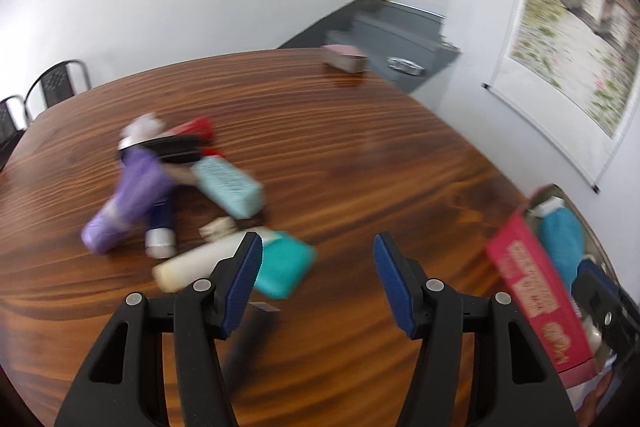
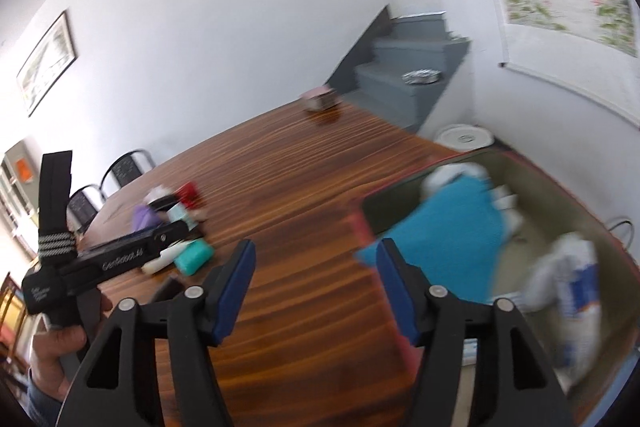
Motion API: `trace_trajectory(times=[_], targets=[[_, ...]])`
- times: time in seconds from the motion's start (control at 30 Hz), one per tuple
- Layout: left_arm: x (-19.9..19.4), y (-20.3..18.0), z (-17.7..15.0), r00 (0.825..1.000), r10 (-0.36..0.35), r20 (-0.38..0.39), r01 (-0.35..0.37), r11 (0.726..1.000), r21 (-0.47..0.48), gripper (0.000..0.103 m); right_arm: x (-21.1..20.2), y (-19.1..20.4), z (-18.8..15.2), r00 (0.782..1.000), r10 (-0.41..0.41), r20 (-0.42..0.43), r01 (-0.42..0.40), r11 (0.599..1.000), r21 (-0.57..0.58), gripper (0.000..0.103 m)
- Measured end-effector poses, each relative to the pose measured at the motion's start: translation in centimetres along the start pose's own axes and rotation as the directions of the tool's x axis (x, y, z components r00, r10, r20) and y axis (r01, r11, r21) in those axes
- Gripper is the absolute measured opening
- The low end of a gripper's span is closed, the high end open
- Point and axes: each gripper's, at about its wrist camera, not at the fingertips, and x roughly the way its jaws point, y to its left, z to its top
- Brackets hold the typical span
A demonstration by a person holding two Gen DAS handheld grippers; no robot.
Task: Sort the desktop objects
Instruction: 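Move both grippers back to the pile of items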
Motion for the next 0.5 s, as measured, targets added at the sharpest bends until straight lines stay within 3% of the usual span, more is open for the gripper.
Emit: trace_trajectory(times=[0.33,0.5], targets=[[0.7,11.0,-0.2,0.991,0.135,-0.022,-0.136,0.988,-0.068,0.062,5.7,7.5,-1.8,0.983,0.115,-0.143,-0.125,0.99,-0.069,0.07],[2.4,15.2,-0.2,0.987,0.154,-0.033,-0.156,0.985,-0.077,0.062,7.8,10.0,-2.1,0.971,0.145,-0.189,-0.161,0.984,-0.073,0.071]])
